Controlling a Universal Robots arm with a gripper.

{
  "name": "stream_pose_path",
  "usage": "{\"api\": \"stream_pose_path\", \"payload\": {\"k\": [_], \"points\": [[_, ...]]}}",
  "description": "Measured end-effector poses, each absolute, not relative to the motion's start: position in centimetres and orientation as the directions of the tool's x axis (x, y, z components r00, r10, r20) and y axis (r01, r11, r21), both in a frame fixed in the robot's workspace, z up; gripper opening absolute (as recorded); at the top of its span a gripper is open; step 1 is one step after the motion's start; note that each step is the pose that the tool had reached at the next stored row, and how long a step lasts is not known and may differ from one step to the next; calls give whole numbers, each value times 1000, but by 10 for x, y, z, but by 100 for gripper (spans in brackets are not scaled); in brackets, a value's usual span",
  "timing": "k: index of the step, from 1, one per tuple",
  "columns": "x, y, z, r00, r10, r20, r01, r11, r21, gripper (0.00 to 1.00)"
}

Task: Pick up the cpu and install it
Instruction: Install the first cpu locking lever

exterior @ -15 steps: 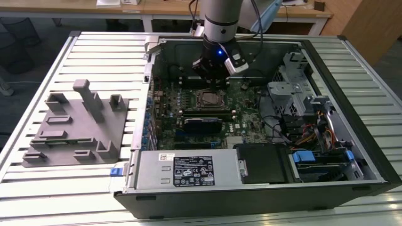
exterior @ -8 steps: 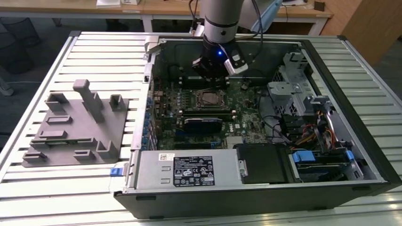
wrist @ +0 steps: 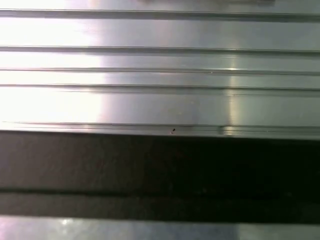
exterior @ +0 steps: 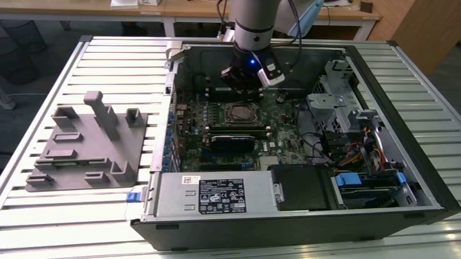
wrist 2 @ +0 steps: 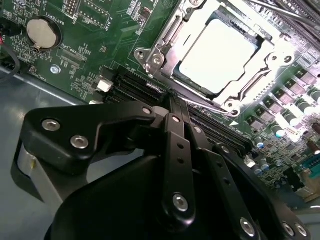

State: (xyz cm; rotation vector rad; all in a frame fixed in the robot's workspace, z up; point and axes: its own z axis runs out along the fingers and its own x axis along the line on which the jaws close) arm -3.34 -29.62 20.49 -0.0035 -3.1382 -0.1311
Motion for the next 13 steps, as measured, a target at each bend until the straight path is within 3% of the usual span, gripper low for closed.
{"api": "stream_pose_path", "payload": {"k": [13], "points": [[-31,-296,200,-1000,2,0,2,997,79,11]]}}
